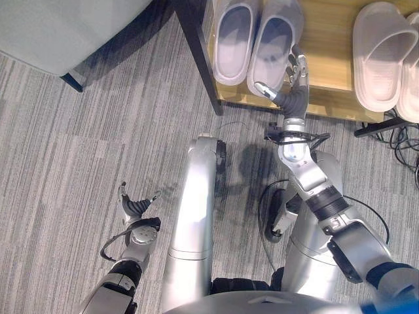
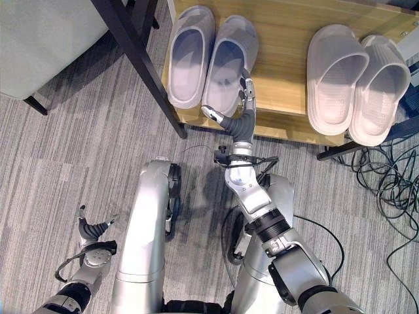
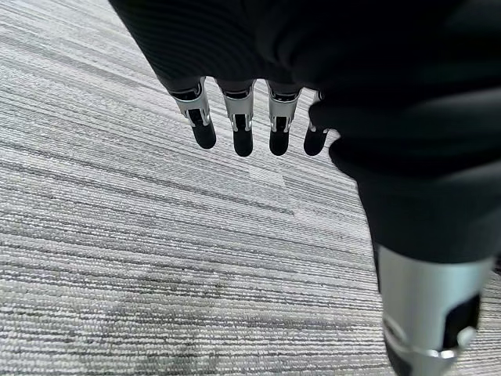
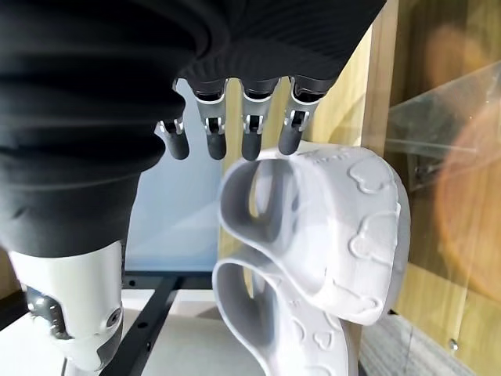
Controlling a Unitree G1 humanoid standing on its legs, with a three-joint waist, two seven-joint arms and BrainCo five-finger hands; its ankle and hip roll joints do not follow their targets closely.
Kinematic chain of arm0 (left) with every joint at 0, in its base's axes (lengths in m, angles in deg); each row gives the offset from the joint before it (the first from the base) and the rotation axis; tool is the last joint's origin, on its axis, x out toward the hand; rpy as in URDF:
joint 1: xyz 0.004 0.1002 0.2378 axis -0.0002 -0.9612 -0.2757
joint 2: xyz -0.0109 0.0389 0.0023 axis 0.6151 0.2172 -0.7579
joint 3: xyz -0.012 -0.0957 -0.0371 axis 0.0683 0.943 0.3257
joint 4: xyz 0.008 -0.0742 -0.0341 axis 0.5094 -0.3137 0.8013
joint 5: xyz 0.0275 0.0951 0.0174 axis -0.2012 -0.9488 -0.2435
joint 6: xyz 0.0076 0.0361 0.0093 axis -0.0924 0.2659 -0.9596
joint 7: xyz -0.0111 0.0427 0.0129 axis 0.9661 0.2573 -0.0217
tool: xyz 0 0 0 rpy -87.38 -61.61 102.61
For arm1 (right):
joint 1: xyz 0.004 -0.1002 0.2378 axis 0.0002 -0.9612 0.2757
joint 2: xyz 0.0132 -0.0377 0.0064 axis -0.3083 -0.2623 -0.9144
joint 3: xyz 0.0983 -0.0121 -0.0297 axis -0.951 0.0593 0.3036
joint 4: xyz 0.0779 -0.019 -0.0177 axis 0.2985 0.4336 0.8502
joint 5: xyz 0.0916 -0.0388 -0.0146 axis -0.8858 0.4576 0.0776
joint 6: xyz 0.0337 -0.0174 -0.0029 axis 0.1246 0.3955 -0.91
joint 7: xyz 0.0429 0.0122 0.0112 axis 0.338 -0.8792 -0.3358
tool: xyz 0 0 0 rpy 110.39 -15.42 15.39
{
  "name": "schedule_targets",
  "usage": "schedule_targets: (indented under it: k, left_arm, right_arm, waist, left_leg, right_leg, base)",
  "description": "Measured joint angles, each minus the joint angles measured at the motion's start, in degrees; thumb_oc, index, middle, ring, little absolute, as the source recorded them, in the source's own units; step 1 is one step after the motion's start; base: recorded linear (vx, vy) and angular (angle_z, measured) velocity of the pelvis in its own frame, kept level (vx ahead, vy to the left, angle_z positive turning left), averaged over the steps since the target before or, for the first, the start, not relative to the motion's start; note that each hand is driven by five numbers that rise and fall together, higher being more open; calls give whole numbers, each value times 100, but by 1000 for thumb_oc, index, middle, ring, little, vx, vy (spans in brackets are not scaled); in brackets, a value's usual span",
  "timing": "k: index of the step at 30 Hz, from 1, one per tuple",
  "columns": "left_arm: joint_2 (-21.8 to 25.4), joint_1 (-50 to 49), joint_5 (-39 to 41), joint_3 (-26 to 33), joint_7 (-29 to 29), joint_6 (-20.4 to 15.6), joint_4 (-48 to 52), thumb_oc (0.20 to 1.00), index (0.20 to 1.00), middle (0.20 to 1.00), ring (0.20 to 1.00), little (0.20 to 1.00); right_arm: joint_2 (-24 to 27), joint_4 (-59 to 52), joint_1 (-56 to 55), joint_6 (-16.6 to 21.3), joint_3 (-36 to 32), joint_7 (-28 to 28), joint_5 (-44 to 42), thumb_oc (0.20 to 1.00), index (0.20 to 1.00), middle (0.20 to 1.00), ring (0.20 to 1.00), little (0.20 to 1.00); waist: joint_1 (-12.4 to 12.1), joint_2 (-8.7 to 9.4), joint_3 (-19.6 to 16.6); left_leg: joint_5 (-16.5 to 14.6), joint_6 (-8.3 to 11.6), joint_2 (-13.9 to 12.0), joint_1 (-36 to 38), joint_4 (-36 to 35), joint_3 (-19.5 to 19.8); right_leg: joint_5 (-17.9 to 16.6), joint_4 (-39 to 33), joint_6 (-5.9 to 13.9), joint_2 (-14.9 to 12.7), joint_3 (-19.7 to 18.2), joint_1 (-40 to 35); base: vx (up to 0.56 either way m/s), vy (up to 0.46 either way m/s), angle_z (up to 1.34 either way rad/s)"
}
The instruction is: Arrange the slippers neatly on the shoe rack.
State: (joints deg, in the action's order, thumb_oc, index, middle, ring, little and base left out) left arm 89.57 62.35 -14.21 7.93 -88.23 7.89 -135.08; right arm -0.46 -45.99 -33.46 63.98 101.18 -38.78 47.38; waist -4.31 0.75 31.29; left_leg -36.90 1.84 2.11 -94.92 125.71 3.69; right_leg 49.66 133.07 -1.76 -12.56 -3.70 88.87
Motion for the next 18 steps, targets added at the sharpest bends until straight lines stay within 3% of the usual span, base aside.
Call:
schedule_targets:
  k: [12, 18]
  left_arm:
    - [0, 6, 1, 1, 4, 6, -251, 1000, 1000, 1000, 1000, 1000]
    - [0, 5, 3, 2, 8, 5, -302, 1000, 1000, 1000, 1000, 1000]
  right_arm:
    - [-66, 690, 229, -6, -92, -94, -95, 1000, 1000, 1000, 1000, 1000]
    - [-60, 745, 284, -10, -97, -94, -300, 1000, 1000, 1000, 1000, 1000]
  waist:
    - [-24, -9, 5]
    - [-170, -10, 6]
  left_leg:
    - [-1, 2, 0, 3, -3, -1]
    - [-2, 3, 5, 4, -24, -2]
  right_leg:
    - [0, 0, 0, 2, -2, 0]
    - [1, -19, -1, -4, -2, 2]
  base:
    - [0, 0, 0]
    - [0, 0, 0]
